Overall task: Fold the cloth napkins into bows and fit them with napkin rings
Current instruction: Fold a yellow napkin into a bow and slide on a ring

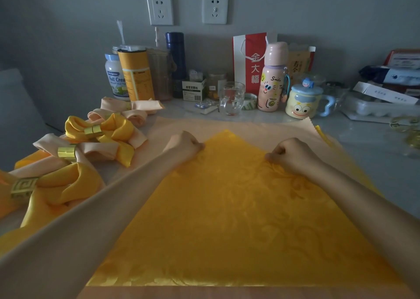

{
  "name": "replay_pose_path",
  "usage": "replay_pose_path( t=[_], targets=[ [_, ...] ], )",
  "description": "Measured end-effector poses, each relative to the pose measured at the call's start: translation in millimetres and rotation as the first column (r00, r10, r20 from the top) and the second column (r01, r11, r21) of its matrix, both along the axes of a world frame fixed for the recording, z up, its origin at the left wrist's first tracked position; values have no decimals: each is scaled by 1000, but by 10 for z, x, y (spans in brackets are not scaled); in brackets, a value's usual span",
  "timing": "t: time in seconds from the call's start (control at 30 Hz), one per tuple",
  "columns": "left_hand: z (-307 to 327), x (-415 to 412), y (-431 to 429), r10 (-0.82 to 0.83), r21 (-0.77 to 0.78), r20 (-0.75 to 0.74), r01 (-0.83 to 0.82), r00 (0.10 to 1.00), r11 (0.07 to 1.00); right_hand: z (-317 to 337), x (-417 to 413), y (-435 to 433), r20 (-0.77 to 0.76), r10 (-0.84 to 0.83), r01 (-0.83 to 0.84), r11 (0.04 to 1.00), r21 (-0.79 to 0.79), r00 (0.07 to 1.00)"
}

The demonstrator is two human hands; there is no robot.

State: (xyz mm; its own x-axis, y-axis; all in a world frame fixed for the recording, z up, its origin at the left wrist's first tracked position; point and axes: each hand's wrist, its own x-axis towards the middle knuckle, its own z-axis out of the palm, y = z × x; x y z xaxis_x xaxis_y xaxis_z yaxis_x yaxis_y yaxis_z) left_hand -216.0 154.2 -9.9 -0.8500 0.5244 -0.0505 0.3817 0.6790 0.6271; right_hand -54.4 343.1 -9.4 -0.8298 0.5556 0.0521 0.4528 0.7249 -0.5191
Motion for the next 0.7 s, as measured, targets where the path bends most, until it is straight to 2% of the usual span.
replay_pose_path(
  t=[0.23, 0.4, 0.7],
  targets=[
    [50, 30, -9, -76, -104, 15, 77, 997, 992, 157, 183, 209, 100, -26, 12, 990, 139, 995],
    [19, 68, 16, -56, -69, 20, 57, 998, 996, 118, 228, 276, 139, -85, 79, 995, 54, 987],
    [22, 61, -14, -33, -21, 100, 36, 994, 999, 44, 231, 341, 85, -79, 76, 997, 31, 993]
  ],
)
